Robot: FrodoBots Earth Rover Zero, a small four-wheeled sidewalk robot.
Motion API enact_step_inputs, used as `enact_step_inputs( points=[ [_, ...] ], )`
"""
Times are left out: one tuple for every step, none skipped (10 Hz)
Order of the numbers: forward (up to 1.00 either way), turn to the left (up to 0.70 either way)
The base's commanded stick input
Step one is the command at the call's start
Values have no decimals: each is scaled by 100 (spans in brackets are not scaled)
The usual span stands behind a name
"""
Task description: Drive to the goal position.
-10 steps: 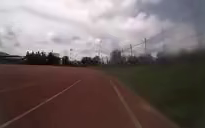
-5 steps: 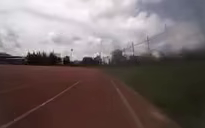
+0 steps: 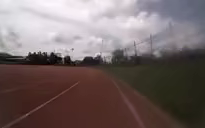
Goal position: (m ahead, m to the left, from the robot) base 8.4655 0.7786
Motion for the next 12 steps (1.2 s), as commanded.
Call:
enact_step_inputs(
  points=[
    [70,-30],
    [70,-30],
    [70,-30],
    [70,-22],
    [70,-3],
    [70,0],
    [70,0],
    [70,0],
    [70,0],
    [70,0],
    [70,0],
    [70,0]
  ],
)
